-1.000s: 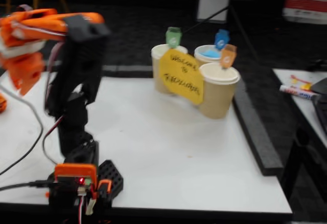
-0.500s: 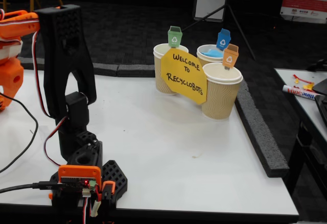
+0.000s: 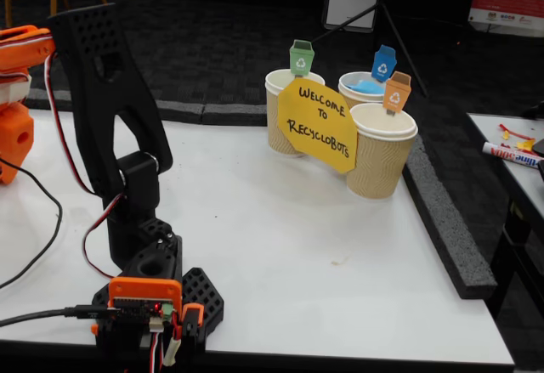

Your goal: Sort rubbish by color.

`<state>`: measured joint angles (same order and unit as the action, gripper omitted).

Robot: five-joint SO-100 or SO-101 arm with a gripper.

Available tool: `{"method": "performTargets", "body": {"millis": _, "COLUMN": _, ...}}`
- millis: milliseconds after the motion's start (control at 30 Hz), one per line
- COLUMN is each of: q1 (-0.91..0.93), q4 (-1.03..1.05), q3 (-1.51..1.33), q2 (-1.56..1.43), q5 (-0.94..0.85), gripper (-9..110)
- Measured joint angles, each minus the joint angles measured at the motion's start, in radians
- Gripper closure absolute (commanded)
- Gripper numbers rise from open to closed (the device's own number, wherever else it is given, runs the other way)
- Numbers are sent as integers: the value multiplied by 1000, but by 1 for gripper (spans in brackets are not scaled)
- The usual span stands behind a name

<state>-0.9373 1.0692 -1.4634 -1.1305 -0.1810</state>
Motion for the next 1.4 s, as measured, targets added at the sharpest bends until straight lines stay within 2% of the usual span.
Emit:
{"method": "performTargets", "body": {"millis": 167, "q1": 0, "q4": -6, "q3": 78, "q2": 37, "q5": 0, "gripper": 101}}
{"method": "performTargets", "body": {"millis": 567, "q1": 9, "q4": 31, "q3": 112, "q2": 25, "q5": 0, "gripper": 101}}
{"method": "performTargets", "body": {"millis": 667, "q1": 11, "q4": 31, "q3": 46, "q2": -37, "q5": 0, "gripper": 101}}
{"method": "performTargets", "body": {"millis": 1100, "q1": 12, "q4": 77, "q3": -453, "q2": -712, "q5": 0, "gripper": 101}}
{"method": "performTargets", "body": {"millis": 1400, "q1": 12, "q4": 201, "q3": -634, "q2": -1238, "q5": 0, "gripper": 101}}
